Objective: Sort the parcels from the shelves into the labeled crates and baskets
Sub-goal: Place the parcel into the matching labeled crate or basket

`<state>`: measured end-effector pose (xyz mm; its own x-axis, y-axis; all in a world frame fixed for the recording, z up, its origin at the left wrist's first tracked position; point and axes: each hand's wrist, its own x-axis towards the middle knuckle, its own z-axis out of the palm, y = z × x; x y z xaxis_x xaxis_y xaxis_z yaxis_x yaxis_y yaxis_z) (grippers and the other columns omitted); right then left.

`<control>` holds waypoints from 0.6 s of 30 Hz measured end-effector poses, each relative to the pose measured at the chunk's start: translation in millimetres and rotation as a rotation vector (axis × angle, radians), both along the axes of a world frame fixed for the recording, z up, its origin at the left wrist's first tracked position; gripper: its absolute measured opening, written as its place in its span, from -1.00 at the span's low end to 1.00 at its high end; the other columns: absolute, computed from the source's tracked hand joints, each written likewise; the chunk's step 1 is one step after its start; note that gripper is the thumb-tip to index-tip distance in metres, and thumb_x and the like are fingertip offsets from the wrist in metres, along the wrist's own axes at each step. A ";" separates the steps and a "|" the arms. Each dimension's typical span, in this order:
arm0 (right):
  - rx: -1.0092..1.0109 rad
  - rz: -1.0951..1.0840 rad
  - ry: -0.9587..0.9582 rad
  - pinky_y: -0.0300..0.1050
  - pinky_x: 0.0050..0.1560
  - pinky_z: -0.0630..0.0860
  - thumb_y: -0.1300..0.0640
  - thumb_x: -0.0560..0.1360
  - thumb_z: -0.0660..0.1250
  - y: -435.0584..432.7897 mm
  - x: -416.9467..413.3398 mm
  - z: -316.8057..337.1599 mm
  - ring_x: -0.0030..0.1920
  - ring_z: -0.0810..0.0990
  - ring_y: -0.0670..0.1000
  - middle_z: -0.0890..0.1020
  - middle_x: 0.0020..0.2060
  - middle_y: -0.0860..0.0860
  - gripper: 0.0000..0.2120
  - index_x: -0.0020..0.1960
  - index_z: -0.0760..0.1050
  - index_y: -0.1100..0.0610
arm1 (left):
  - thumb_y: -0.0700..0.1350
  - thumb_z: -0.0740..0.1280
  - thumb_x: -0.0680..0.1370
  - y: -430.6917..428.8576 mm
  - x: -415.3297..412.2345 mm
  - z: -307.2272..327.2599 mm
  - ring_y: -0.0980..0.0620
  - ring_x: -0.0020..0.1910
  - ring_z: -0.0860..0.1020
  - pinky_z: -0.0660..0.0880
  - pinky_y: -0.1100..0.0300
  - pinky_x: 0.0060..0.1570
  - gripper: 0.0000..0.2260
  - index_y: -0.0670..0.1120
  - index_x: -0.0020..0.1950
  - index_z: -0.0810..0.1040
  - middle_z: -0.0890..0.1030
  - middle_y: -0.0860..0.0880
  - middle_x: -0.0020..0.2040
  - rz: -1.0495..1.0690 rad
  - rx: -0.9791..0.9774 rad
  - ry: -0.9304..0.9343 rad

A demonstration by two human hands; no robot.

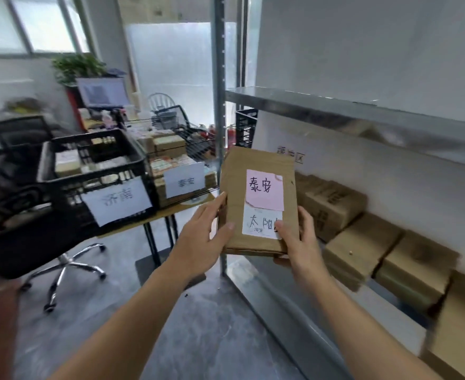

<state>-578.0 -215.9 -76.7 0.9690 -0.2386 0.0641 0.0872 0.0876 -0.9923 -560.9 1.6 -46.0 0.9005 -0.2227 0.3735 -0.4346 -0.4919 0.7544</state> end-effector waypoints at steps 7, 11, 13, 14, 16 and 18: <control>-0.025 0.144 0.007 0.15 0.15 0.61 -0.19 0.29 0.55 39.5 70.9 -8.8 0.16 0.67 0.03 0.68 0.13 -0.15 -0.36 0.25 0.32 -0.47 | 0.15 0.23 0.56 35.1 40.1 -6.2 0.13 0.38 0.39 0.43 0.00 0.33 -0.42 0.12 0.57 0.19 0.36 0.13 0.47 0.158 -0.005 0.034; 0.017 0.205 -0.012 0.28 0.27 0.55 -0.05 0.38 0.53 52.1 128.0 -15.4 0.22 0.65 0.07 0.67 0.17 -0.16 -0.41 0.27 0.37 -0.45 | 0.07 0.24 0.62 49.9 83.8 -2.5 0.19 0.34 0.41 0.42 0.11 0.31 -0.50 0.11 0.56 0.23 0.40 0.12 0.43 0.196 0.026 0.029; 0.039 0.228 -0.001 0.29 0.26 0.55 -0.08 0.37 0.53 57.5 160.4 -14.5 0.20 0.66 0.06 0.68 0.13 -0.21 -0.45 0.23 0.39 -0.46 | 0.11 0.21 0.60 58.0 109.8 4.3 0.20 0.30 0.42 0.42 0.08 0.31 -0.50 0.10 0.54 0.28 0.43 0.11 0.40 0.255 0.048 0.010; 0.049 0.231 0.006 0.29 0.26 0.56 -0.07 0.39 0.53 60.3 178.1 -12.6 0.18 0.67 0.05 0.69 0.09 -0.24 -0.46 0.23 0.38 -0.44 | 0.13 0.20 0.59 63.1 123.2 8.7 0.19 0.30 0.41 0.40 0.09 0.31 -0.50 0.09 0.53 0.29 0.43 0.09 0.41 0.291 0.082 -0.005; 0.060 0.223 0.014 0.27 0.26 0.56 -0.02 0.48 0.52 64.3 211.5 -7.6 0.14 0.68 0.04 0.69 0.02 -0.27 -0.47 0.30 0.35 -0.35 | 0.10 0.21 0.62 75.0 150.3 17.9 0.14 0.35 0.36 0.32 0.13 0.31 -0.51 0.06 0.54 0.27 0.39 0.05 0.44 0.353 0.211 -0.032; 0.055 0.235 0.001 0.24 0.24 0.58 -0.01 0.49 0.51 64.3 244.3 -1.8 0.13 0.68 0.03 0.69 -0.01 -0.29 -0.47 0.32 0.34 -0.33 | 0.07 0.23 0.63 88.2 177.9 25.5 0.02 0.43 0.31 0.28 0.07 0.35 -0.51 0.04 0.55 0.24 0.37 0.02 0.47 0.423 0.360 -0.065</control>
<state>-333.6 -151.6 -78.5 0.9983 -0.0095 0.0567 0.0575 0.1596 -0.9855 -382.9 89.8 -20.4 0.9168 0.0291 0.3984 -0.1835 -0.8552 0.4847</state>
